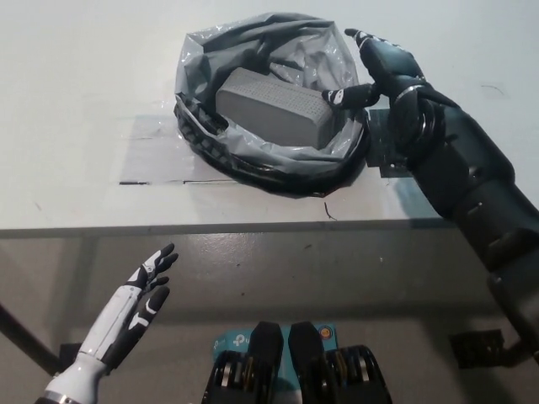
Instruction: Use the right hand to pick up a small rectangular container and put it into a plastic bag and lift the bag
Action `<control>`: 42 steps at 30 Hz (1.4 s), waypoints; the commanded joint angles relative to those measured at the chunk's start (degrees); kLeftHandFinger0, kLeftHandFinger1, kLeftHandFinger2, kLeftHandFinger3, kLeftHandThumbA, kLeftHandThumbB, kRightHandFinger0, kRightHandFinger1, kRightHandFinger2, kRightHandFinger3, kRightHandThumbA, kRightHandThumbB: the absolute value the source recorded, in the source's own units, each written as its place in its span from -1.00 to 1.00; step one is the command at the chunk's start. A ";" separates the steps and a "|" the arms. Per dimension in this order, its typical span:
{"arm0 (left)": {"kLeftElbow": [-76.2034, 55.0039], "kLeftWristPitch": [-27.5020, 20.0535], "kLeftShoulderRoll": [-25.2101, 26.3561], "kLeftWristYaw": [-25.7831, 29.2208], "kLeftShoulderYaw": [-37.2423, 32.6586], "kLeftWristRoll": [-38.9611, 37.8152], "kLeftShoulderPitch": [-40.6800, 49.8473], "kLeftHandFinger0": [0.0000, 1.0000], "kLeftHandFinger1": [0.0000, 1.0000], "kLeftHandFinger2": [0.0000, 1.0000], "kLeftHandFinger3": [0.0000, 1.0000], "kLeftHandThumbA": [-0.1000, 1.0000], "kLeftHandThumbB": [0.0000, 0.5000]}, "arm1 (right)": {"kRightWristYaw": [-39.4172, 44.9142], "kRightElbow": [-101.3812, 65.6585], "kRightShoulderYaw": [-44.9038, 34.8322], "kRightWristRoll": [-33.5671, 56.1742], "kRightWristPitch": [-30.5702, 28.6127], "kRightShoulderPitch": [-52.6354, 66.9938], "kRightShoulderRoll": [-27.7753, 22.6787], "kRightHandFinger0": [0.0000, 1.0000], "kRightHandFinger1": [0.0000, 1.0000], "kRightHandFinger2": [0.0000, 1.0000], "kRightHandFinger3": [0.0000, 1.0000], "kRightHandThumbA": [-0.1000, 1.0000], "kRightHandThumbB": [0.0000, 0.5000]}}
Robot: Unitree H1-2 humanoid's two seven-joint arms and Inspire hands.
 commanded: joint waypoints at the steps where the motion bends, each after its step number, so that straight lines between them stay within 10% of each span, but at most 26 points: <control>1: -0.61 -2.45 1.31 -0.31 -0.13 0.49 -0.02 0.89 1.00 0.99 1.00 1.00 -0.24 | -1.95 0.64 -1.82 1.60 -0.23 -2.95 -0.11 1.00 1.00 1.00 1.00 0.59 0.51; 6: -0.35 -2.69 1.31 -0.22 -0.16 0.71 -0.33 0.87 1.00 0.98 1.00 1.00 -0.24 | -1.58 1.86 -4.68 4.18 0.67 -2.85 1.04 1.00 1.00 1.00 1.00 0.53 0.45; 10: -0.56 -2.51 1.44 -0.42 -0.06 0.47 -0.44 0.89 1.00 0.98 1.00 1.00 -0.25 | 2.88 3.29 -8.15 7.75 4.04 -4.31 2.13 -0.01 0.66 1.00 1.00 0.55 0.25; 13: -0.56 -2.30 1.52 -0.58 -0.03 0.32 -0.63 0.90 1.00 0.98 1.00 1.00 -0.24 | 4.70 4.03 -9.11 8.48 5.03 -5.07 2.30 -0.26 0.26 0.72 1.00 0.53 0.15; 15: -0.29 -2.85 1.67 -0.54 -0.09 0.56 -0.85 0.90 1.00 0.96 1.00 1.00 -0.29 | 7.83 5.04 -13.02 12.62 8.00 -6.26 2.71 -0.94 -0.78 -0.31 0.40 0.18 -0.06; 16: -0.29 -3.06 1.72 -0.54 -0.10 0.60 -0.90 0.88 0.99 0.96 1.00 1.00 -0.28 | 9.25 5.46 -14.57 14.14 9.30 -6.73 2.82 -0.99 -0.96 -0.52 0.30 0.09 -0.15; 19: -0.30 -3.05 1.74 -0.57 -0.10 0.50 -0.93 0.88 0.98 0.96 1.00 1.00 -0.28 | 10.30 5.80 -15.60 14.46 10.18 -7.08 2.88 -1.00 -1.00 -0.75 0.16 0.07 -0.19; 20: -0.33 -2.92 1.72 -0.56 -0.11 0.52 -0.94 0.87 0.96 0.95 1.00 1.00 -0.24 | 13.18 6.42 -16.13 15.17 11.04 -7.47 2.58 -1.00 -1.00 -0.95 -0.39 -0.03 -0.32; 22: -0.36 -2.79 1.69 -0.53 -0.13 0.56 -0.98 0.85 0.94 0.94 1.00 1.00 -0.24 | 17.17 7.42 -17.18 16.72 12.07 -7.93 2.10 -1.00 -1.00 -0.99 -0.67 -0.11 -0.41; 23: -0.36 -2.65 1.71 -0.61 -0.20 0.57 -1.14 0.85 0.94 0.94 1.00 1.00 -0.24 | 17.81 8.10 -19.81 19.34 13.18 -7.95 1.87 -1.00 -0.74 -0.47 -0.44 -0.31 -0.31; 29: 0.00 -2.98 1.90 -0.62 -0.13 0.58 -1.79 0.82 0.88 0.92 1.00 1.00 -0.25 | 19.41 9.23 -23.81 22.61 14.82 -8.34 1.32 -1.00 -0.27 0.64 -0.20 -0.22 -0.29; 33: -0.10 -2.81 1.93 -0.73 -0.15 0.38 -1.95 0.81 0.86 0.91 1.00 1.00 -0.26 | 19.61 9.28 -24.72 23.22 14.96 -8.45 1.08 -1.00 -0.36 0.63 -0.19 -0.24 -0.31; 35: -0.12 -2.69 1.91 -0.83 -0.16 0.08 -1.85 0.80 0.85 0.91 1.00 1.00 -0.23 | 19.36 9.00 -25.74 24.18 14.07 -8.37 0.93 -1.00 -0.52 0.47 -0.49 -0.31 -0.38; 42: -0.26 -2.43 1.83 -0.93 -0.09 -0.03 -1.90 0.77 0.82 0.91 1.00 1.00 -0.27 | 18.23 6.66 -27.37 26.35 14.31 -9.58 0.64 -1.00 -0.54 0.62 0.64 -0.35 -0.48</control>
